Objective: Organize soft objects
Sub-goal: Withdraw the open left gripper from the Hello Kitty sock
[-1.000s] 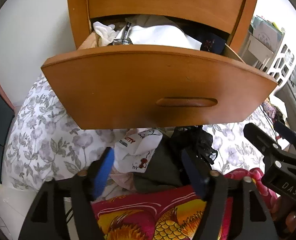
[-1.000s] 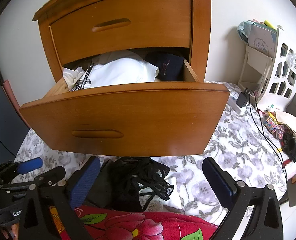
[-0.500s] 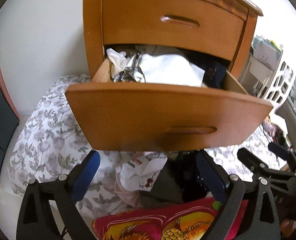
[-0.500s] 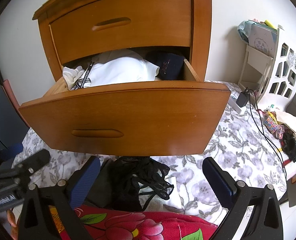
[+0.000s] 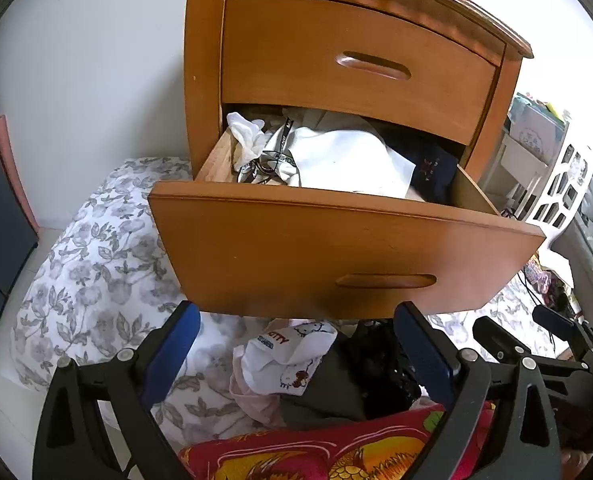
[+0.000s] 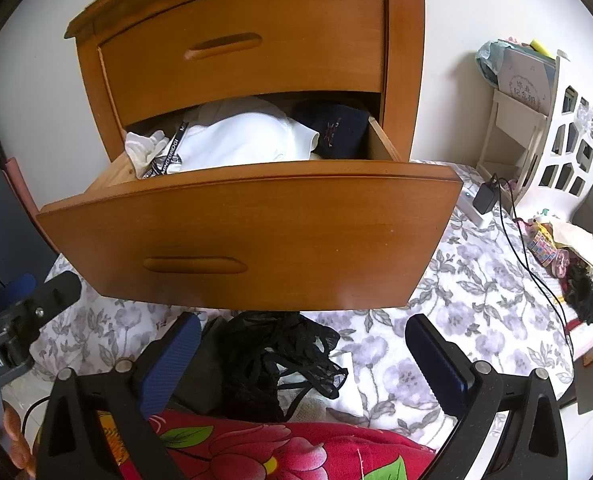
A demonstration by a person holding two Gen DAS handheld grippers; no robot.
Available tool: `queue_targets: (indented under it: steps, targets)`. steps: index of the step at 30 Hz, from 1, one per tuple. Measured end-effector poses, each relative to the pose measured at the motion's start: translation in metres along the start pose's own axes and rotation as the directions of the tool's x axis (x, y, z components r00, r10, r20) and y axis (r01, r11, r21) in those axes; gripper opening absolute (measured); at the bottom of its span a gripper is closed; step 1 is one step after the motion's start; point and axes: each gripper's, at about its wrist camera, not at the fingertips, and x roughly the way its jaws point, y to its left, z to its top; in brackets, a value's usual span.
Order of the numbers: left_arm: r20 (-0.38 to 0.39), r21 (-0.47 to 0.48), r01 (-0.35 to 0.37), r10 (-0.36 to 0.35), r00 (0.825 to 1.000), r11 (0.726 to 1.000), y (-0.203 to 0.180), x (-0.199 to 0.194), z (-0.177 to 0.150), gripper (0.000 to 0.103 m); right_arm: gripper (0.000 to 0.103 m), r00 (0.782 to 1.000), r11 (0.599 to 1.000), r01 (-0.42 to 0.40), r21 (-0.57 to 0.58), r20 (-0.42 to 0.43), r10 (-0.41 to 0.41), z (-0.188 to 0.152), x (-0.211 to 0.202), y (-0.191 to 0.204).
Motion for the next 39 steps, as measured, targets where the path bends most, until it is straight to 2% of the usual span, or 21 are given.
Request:
queue_targets:
  steps: [4,9,18,33,39]
  targets:
    - [-0.010,-0.010,-0.038,0.038,0.999,0.999,0.001,0.003,-0.001,0.098,0.103,1.000,1.000,0.000,0.000,-0.001,0.000,0.001,0.001,0.001]
    - [-0.028,-0.025,-0.054,0.053,0.998,0.998,0.005,0.007,-0.004,0.098,0.103,1.000,1.000,0.001,0.000,-0.004,-0.001,0.000,0.000,0.001]
    - [-0.066,0.037,-0.079,0.081,0.995,0.996,-0.006,0.018,-0.008,0.097,0.103,1.000,1.000,0.000,-0.008,-0.026,0.000,0.001,0.004,0.002]
    - [-0.052,0.064,-0.106,0.109,0.993,0.992,-0.011,0.018,-0.009,0.098,0.103,0.996,0.999,-0.032,0.025,-0.083,0.034,0.009,0.004,-0.008]
    - [-0.044,0.078,-0.107,0.110,0.993,0.991,-0.013,0.018,-0.009,0.098,0.103,0.996,0.998,-0.045,0.031,-0.071,0.048,0.022,-0.009,-0.016]
